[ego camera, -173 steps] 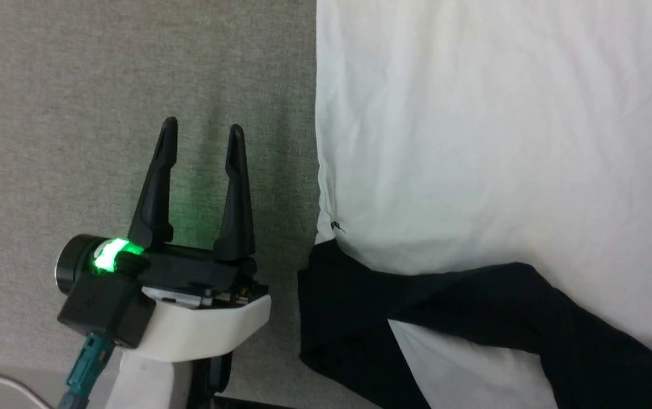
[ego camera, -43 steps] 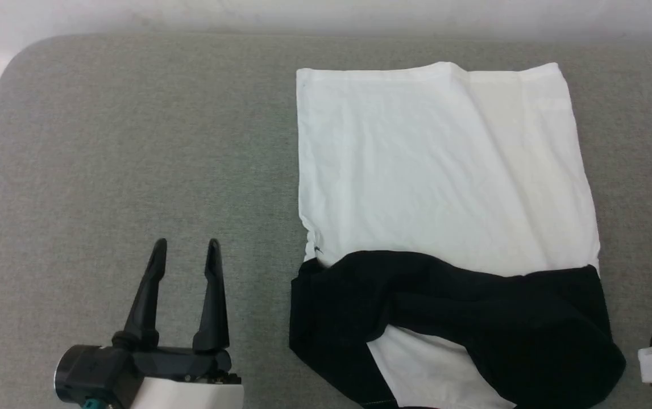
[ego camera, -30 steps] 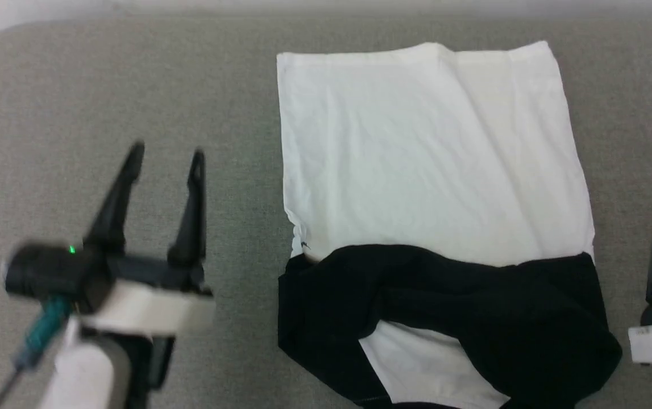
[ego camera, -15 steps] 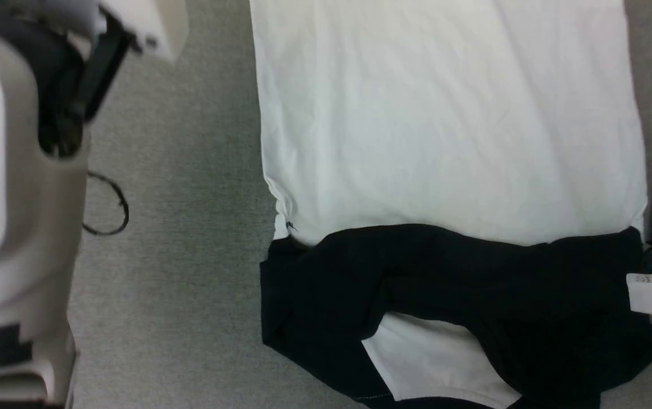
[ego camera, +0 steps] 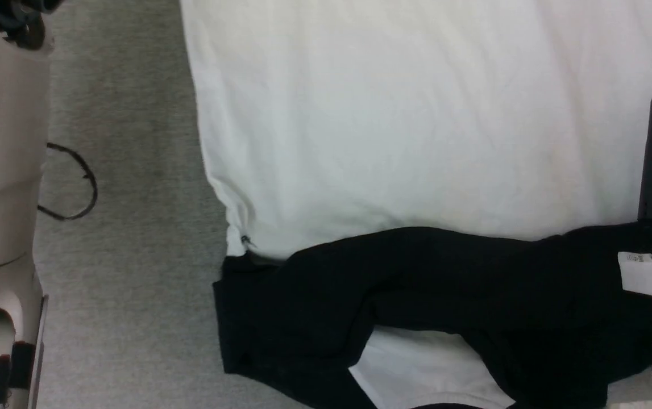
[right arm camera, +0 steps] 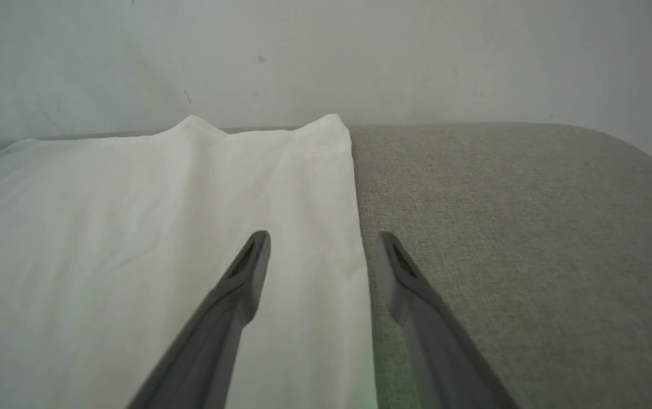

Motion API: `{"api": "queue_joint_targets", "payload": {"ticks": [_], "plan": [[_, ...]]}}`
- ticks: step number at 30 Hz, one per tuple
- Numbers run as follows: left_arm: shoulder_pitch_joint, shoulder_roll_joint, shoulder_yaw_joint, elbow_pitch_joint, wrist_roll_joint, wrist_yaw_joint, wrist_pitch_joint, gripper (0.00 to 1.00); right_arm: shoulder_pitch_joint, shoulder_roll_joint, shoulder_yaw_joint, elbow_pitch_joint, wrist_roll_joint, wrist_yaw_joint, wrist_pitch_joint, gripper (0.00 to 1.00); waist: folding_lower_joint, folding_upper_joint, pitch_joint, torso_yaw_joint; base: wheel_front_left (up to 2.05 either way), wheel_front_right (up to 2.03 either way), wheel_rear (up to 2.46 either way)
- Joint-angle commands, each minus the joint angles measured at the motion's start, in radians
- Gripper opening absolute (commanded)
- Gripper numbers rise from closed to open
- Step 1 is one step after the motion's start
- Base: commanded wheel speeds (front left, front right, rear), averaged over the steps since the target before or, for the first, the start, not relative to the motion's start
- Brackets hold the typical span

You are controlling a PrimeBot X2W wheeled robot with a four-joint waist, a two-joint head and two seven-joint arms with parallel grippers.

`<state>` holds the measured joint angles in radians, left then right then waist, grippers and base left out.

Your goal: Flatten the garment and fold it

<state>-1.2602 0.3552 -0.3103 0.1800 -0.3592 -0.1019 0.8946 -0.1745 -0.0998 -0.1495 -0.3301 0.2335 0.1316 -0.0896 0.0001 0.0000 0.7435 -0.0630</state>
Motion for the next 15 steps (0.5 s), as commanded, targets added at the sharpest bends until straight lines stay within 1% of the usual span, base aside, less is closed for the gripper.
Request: {"api": "queue_joint_targets", "payload": {"ticks": [1, 6, 9, 10, 11, 12, 13, 15], "plan": [[-0.016, 0.005, -0.001, 0.008, -0.003, 0.008, 0.014, 1.00, -0.018, -0.004, 0.005, 0.005, 0.009, -0.001, -0.008, 1.00, -0.0001, 0.0000, 0.049, -0.048, 0.00, 0.00, 0.00], [-0.007, 0.013, 0.008, 0.030, -0.016, 0.033, 0.066, 1.00, -0.027, -0.003, 0.007, 0.021, 0.017, -0.001, -0.016, 1.00, -0.0001, 0.0000, 0.071, -0.069, 0.00, 0.00, 0.00], [-0.001, 0.038, 0.008, 0.040, -0.002, 0.040, 0.076, 1.00, -0.031, -0.006, 0.004, 0.026, 0.020, -0.001, -0.020, 1.00, -0.0001, 0.0000, 0.080, -0.076, 0.00, 0.00, 0.00], [0.003, 0.045, 0.009, 0.045, -0.001, 0.042, 0.081, 0.78, -0.032, -0.007, 0.004, 0.027, 0.021, -0.001, -0.021, 1.00, -0.0001, 0.0000, 0.082, -0.078, 0.00, 0.00, 0.00], [0.006, 0.051, 0.011, 0.049, 0.000, 0.044, 0.084, 0.33, -0.033, -0.008, 0.002, 0.027, 0.021, -0.001, -0.021, 1.00, -0.0001, 0.0000, 0.084, -0.080, 0.00, 0.00, 0.00], [0.010, 0.056, 0.012, 0.051, -0.001, 0.045, 0.086, 0.13, -0.035, -0.009, 0.001, 0.028, 0.022, -0.001, -0.022, 1.00, -0.0001, 0.0000, 0.086, -0.081, 0.00, 0.00, 0.00], [0.014, 0.060, 0.014, 0.053, -0.004, 0.045, 0.089, 0.00, -0.036, -0.009, 0.000, 0.028, 0.022, -0.001, -0.022, 1.00, -0.0001, 0.0000, 0.086, -0.081, 0.00, 0.00, 0.00], [0.019, 0.065, 0.018, 0.053, -0.009, 0.046, 0.089, 0.00, -0.038, -0.013, -0.001, 0.027, 0.020, -0.001, -0.021, 1.00, -0.0001, 0.0000, 0.084, -0.080, 0.00, 0.00, 0.00]]}}
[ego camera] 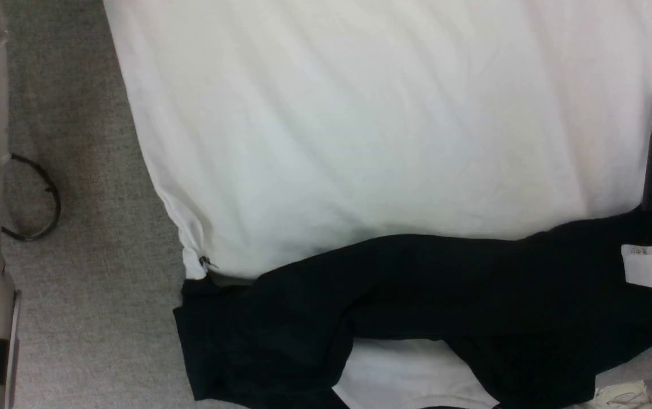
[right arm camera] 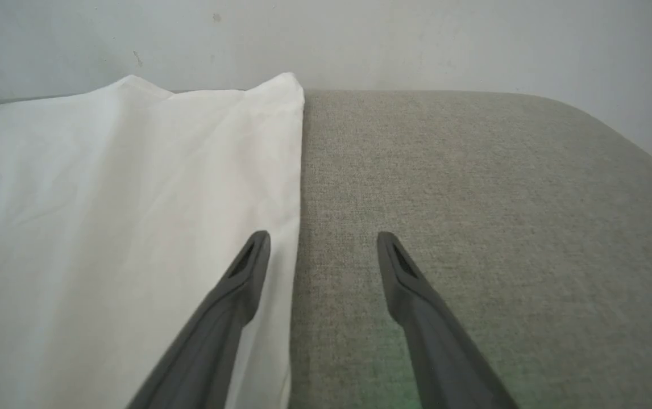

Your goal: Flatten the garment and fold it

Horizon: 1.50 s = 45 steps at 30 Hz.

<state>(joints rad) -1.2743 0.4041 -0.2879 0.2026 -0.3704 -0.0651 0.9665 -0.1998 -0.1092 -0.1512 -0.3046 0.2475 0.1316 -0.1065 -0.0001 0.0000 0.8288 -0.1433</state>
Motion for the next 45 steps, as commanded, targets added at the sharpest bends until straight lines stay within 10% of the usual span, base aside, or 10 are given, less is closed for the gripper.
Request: {"api": "queue_joint_targets", "payload": {"ticks": [1, 10, 17, 31, 45], "plan": [[0.036, 0.018, -0.004, 0.031, 0.000, 0.008, 0.014, 0.00, -0.015, -0.007, 0.003, 0.000, 0.007, -0.001, -0.002, 1.00, 0.0001, 0.0000, -0.005, 0.002, 0.00, 0.00, 0.00], [0.070, 0.002, 0.000, 0.037, -0.030, -0.001, -0.063, 0.00, -0.190, -0.195, -0.071, -0.152, 0.148, -0.001, 0.132, 1.00, 0.0001, 0.0000, -0.081, 0.018, 0.00, 0.00, 0.00], [0.100, -0.023, -0.005, 0.037, -0.048, -0.001, -0.115, 0.00, -0.599, -0.381, -0.054, -0.080, 0.297, -0.001, 0.463, 1.00, 0.0001, 0.0000, -0.106, 0.050, 0.00, 0.00, 0.00], [0.066, -0.103, -0.055, 0.011, -0.053, 0.005, -0.154, 0.00, -1.098, -0.307, 0.124, 0.484, 0.091, -0.001, 0.960, 1.00, 0.0001, 0.0000, -0.020, 0.152, 0.00, 0.00, 0.00], [0.031, -0.144, -0.092, 0.011, -0.055, 0.002, -0.177, 0.00, -1.018, -0.296, 0.081, 0.521, 0.013, -0.001, 1.102, 1.00, 0.0001, 0.0000, 0.036, 0.199, 0.00, 0.00, 0.00]]}}
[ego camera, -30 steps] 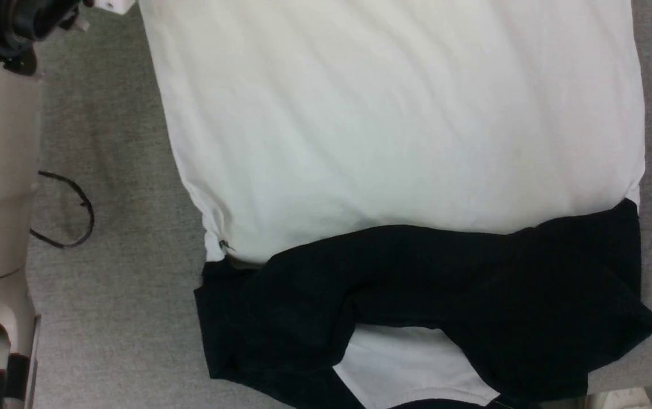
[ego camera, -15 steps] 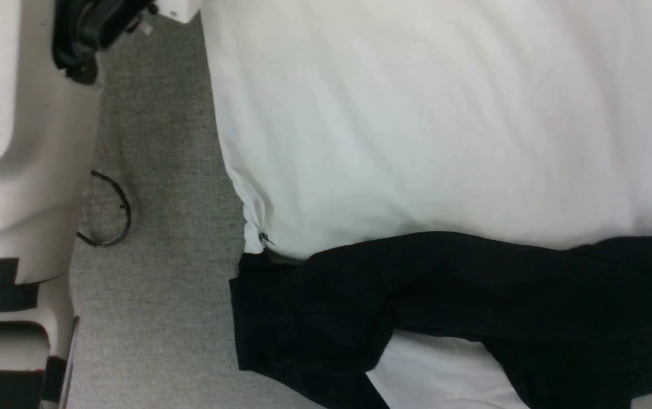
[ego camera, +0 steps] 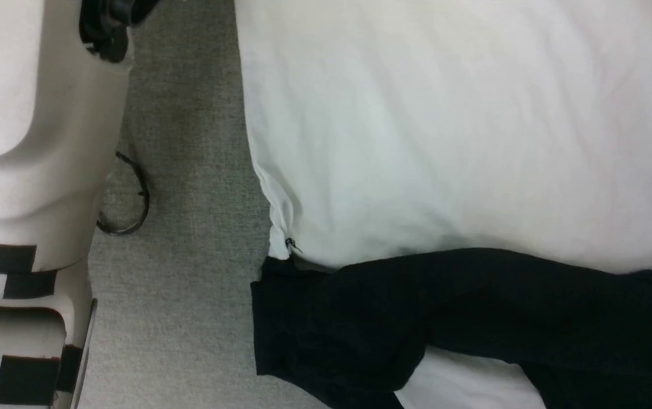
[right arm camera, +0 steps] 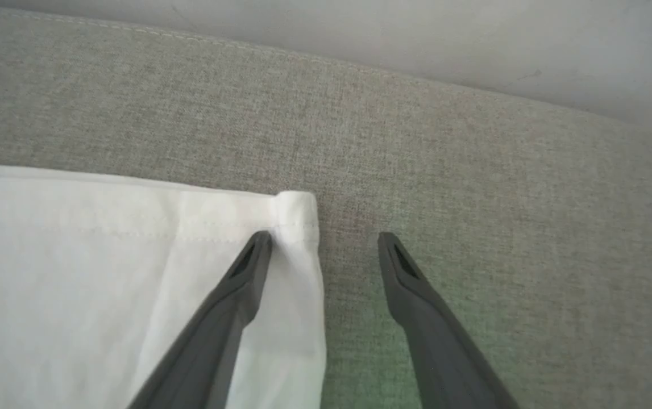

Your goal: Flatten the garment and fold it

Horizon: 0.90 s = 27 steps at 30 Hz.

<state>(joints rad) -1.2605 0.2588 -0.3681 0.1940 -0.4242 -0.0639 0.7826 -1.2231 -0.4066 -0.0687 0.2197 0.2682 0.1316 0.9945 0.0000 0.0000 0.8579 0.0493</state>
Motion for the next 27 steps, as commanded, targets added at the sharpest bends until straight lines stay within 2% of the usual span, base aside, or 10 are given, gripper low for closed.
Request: {"api": "queue_joint_targets", "payload": {"ticks": [1, 5, 6, 7, 8, 15, 27], "plan": [[0.015, 0.000, -0.014, 0.020, -0.002, 0.000, 0.006, 0.00, 0.011, 0.005, -0.005, -0.008, -0.008, -0.001, 0.003, 1.00, 0.0000, 0.0000, 0.011, 0.009, 0.00, 0.00, 0.00], [0.008, -0.005, -0.019, 0.023, -0.005, 0.000, 0.001, 0.00, 0.025, 0.016, -0.018, -0.028, -0.012, -0.001, 0.006, 1.00, 0.0000, 0.0000, 0.023, 0.017, 0.00, 0.00, 0.00], [0.007, -0.006, -0.019, 0.024, -0.006, 0.000, 0.000, 0.00, 0.027, 0.018, -0.020, -0.031, -0.013, -0.001, 0.006, 0.83, 0.0000, 0.0000, 0.026, 0.019, 0.00, 0.00, 0.00], [0.006, -0.007, -0.020, 0.025, -0.007, 0.000, -0.002, 0.00, 0.028, 0.021, -0.022, -0.035, -0.014, -0.001, 0.008, 0.36, 0.0000, 0.0000, 0.029, 0.021, 0.00, 0.00, 0.00], [0.005, -0.008, -0.020, 0.026, -0.008, 0.000, -0.004, 0.00, 0.029, 0.022, -0.021, -0.039, -0.014, -0.001, 0.010, 0.00, 0.0000, 0.0000, 0.032, 0.022, 0.00, 0.00, 0.00], [-0.004, -0.003, -0.018, 0.033, -0.008, -0.006, -0.049, 0.00, 0.024, 0.021, -0.016, -0.066, 0.001, -0.001, -0.035, 0.00, 0.0000, 0.0000, 0.024, 0.027, 0.00, 0.00, 0.00], [-0.025, 0.024, 0.054, 0.033, 0.017, -0.003, -0.340, 0.00, 0.021, -0.019, -0.018, -0.064, 0.083, -0.001, -0.250, 0.00, 0.0000, 0.0000, -0.084, -0.004, 0.00, 0.00, 0.00]]}}
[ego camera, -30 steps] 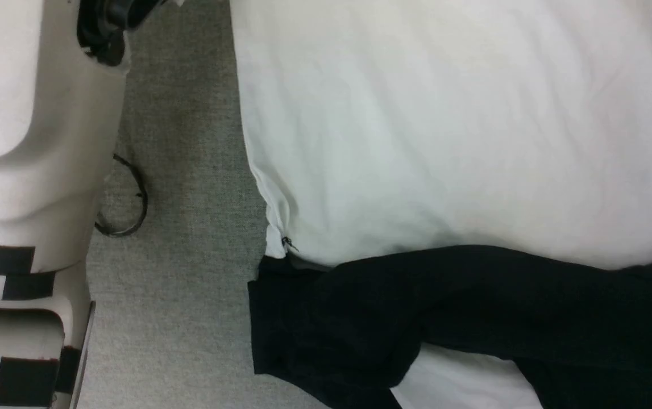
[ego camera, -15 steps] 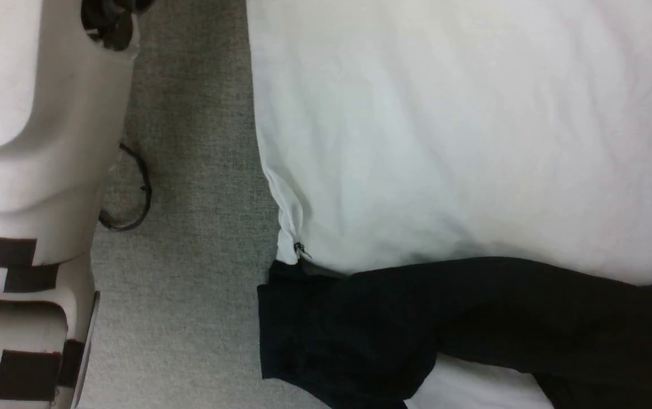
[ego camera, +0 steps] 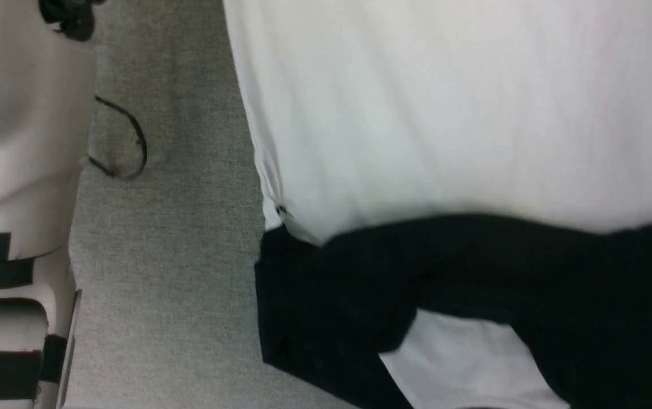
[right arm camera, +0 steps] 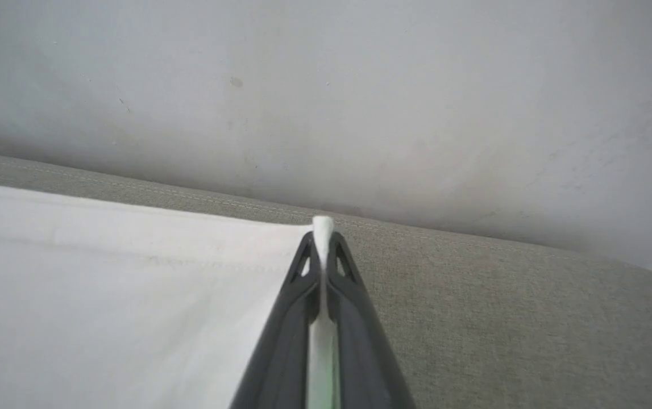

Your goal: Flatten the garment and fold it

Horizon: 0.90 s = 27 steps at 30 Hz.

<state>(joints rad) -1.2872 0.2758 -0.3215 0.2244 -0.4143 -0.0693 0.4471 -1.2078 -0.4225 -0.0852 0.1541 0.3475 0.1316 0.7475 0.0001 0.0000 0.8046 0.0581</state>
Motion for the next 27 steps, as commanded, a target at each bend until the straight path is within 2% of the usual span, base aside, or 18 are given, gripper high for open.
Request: {"api": "queue_joint_targets", "payload": {"ticks": [1, 9, 14, 21, 27], "plan": [[0.000, 0.009, 0.013, 0.005, 0.009, 0.003, -0.027, 0.00, 0.007, -0.005, -0.003, 0.008, 0.008, -0.001, -0.023, 0.00, -0.0001, 0.0000, -0.044, -0.016, 0.00, 0.00, 0.00], [0.017, 0.024, 0.020, 0.044, 0.004, -0.008, -0.108, 0.00, 0.030, -0.021, 0.001, 0.078, 0.040, -0.001, -0.102, 0.00, -0.0001, 0.0000, -0.141, -0.029, 0.00, 0.00, 0.00], [0.087, 0.046, -0.021, 0.006, 0.011, -0.034, -0.181, 0.00, 0.092, -0.038, 0.030, 0.065, 0.103, -0.001, -0.148, 0.00, -0.0001, 0.0000, -0.196, -0.027, 0.00, 0.00, 0.00], [0.336, 0.103, -0.089, -0.194, 0.026, -0.043, -0.296, 0.00, 0.319, -0.057, 0.038, -0.049, 0.214, -0.001, -0.215, 0.00, -0.0001, 0.0000, -0.295, -0.030, 0.00, 0.00, 0.00], [0.609, 0.150, -0.117, -0.389, 0.056, 0.014, -0.364, 0.00, 0.576, -0.041, -0.015, -0.180, 0.282, -0.001, -0.251, 0.00, -0.0001, 0.0000, -0.377, -0.030, 0.00, 0.00, 0.00]]}}
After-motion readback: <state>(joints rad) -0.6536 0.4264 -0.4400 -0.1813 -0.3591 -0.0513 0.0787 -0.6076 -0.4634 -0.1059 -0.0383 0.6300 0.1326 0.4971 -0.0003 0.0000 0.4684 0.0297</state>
